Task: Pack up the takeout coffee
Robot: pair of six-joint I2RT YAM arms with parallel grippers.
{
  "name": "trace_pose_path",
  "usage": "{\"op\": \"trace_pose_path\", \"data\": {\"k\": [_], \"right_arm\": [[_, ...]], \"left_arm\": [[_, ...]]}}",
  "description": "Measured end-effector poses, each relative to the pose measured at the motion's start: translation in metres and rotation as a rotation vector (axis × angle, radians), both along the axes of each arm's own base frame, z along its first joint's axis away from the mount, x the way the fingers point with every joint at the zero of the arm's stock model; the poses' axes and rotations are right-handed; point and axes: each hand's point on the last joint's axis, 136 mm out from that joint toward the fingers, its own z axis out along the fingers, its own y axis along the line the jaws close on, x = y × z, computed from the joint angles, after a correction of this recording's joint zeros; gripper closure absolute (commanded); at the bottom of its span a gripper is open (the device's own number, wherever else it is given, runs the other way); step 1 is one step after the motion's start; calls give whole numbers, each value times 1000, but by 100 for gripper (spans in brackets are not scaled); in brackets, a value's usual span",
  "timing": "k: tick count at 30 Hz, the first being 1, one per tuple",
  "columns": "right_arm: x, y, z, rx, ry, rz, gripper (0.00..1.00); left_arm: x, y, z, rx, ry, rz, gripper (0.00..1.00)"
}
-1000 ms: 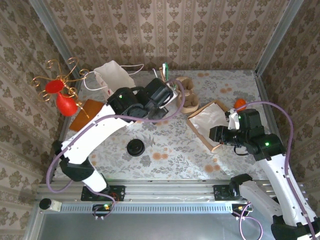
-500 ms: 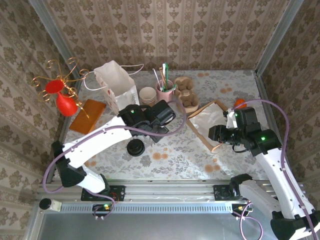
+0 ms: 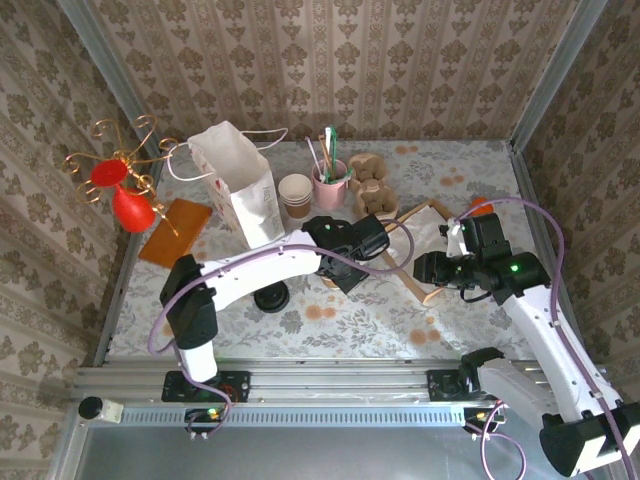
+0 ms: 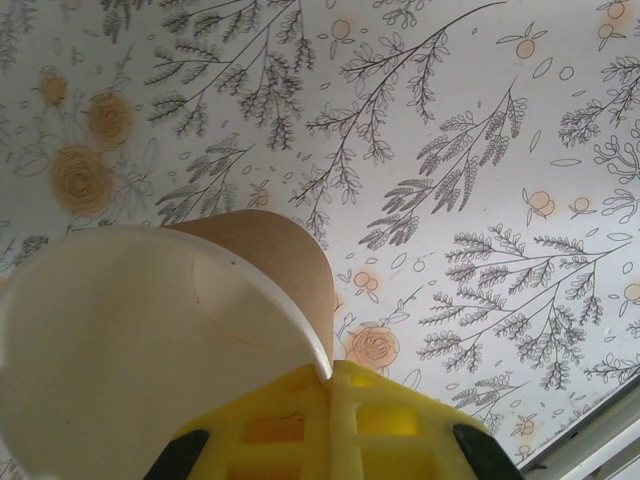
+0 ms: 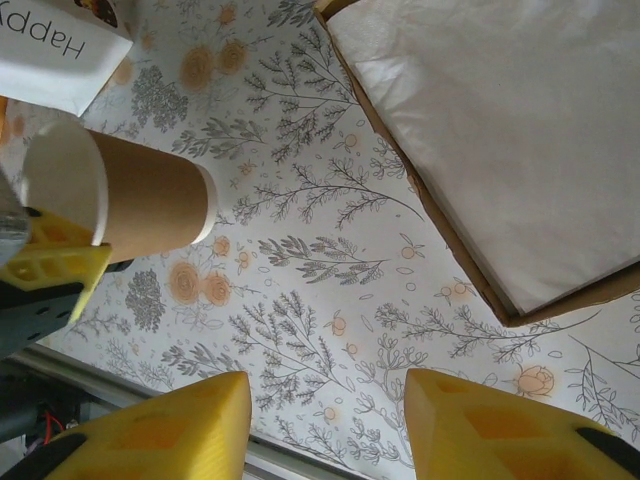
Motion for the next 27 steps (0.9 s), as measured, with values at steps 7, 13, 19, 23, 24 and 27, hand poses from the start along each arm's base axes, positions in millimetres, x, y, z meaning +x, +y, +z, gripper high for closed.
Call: {"op": "trace_pose_path", "data": {"k": [7,13,19,23,24,27], "right_arm": [[2,0,-7,-15,11,15,53],[4,0,-10,-19,7,16,51],[5,0,-9,-18,-2,17,48],[6,0,-9,-21,-4,16,47],[6,0,-9,-21,-4,16,47],[6,0,-9,-21,-4,16,46]], "left_arm": [[4,-8,-2,-42,35,6,100],[7,-13,-11,-58,72,14,100],[6,-18,-18,-68,102,11,100],[6,-20,-21,-72,112,11,100],[6,-20,-22,-71,115,11,100],[7,-21,-26,-67,126,12,100]]}}
